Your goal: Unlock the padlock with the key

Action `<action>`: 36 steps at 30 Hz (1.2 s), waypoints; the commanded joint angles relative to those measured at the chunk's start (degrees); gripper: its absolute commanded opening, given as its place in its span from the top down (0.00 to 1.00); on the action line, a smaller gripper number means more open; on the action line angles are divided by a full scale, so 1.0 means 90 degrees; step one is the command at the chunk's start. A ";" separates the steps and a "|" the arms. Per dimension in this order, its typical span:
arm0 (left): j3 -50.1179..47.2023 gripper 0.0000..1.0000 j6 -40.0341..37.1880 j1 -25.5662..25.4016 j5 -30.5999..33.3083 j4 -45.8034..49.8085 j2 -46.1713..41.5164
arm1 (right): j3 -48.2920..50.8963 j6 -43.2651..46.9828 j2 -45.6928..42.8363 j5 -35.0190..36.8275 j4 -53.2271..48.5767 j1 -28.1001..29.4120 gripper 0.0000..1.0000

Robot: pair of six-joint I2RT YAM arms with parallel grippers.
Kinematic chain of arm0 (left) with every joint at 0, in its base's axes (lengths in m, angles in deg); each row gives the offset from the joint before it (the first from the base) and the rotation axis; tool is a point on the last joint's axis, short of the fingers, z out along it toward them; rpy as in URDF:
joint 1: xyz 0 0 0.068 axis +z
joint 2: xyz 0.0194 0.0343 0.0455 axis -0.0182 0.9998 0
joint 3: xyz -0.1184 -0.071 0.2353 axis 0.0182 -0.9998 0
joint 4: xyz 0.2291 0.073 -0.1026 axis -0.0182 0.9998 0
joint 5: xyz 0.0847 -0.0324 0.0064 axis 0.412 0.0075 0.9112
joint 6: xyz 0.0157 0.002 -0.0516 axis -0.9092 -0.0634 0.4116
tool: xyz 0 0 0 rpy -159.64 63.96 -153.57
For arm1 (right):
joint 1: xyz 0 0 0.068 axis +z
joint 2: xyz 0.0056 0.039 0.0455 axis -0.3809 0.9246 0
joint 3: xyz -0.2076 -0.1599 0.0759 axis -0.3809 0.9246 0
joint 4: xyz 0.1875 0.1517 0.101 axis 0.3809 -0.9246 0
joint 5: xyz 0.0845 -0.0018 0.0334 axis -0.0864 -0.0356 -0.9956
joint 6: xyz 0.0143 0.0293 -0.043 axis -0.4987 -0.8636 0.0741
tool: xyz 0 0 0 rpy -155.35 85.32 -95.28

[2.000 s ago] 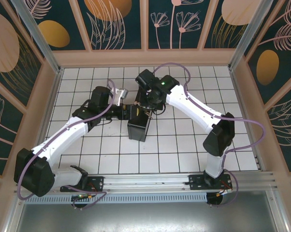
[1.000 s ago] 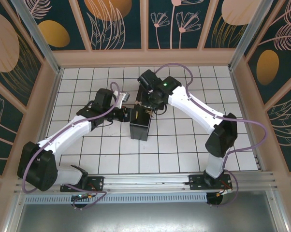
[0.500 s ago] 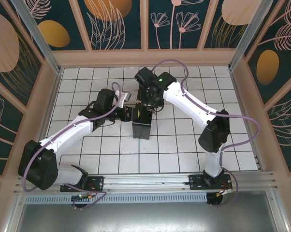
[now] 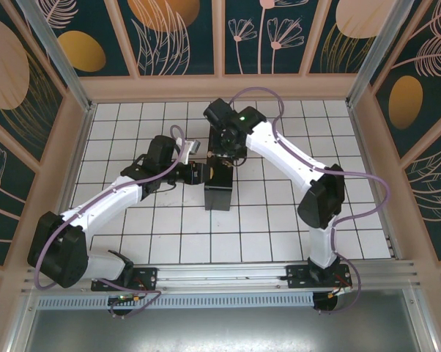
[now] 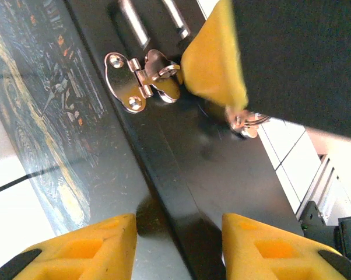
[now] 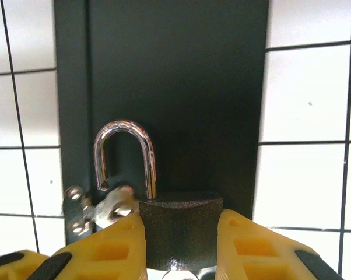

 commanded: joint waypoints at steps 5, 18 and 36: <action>0.0155 0.55 -0.0312 0.0427 0.0636 0.0939 0.0107 | 0.1090 0.0190 -0.0907 0.0262 0.0631 -0.0805 1.00; 0.1384 0.41 -0.0287 0.0637 0.0654 0.0922 0.0660 | 0.5773 0.0236 -0.2178 -0.0620 0.3869 -0.2454 1.00; 0.1440 0.31 0.0294 0.1069 -0.0459 -0.0005 0.1159 | 0.6104 0.0254 -0.2848 -0.1820 0.5275 -0.1722 0.77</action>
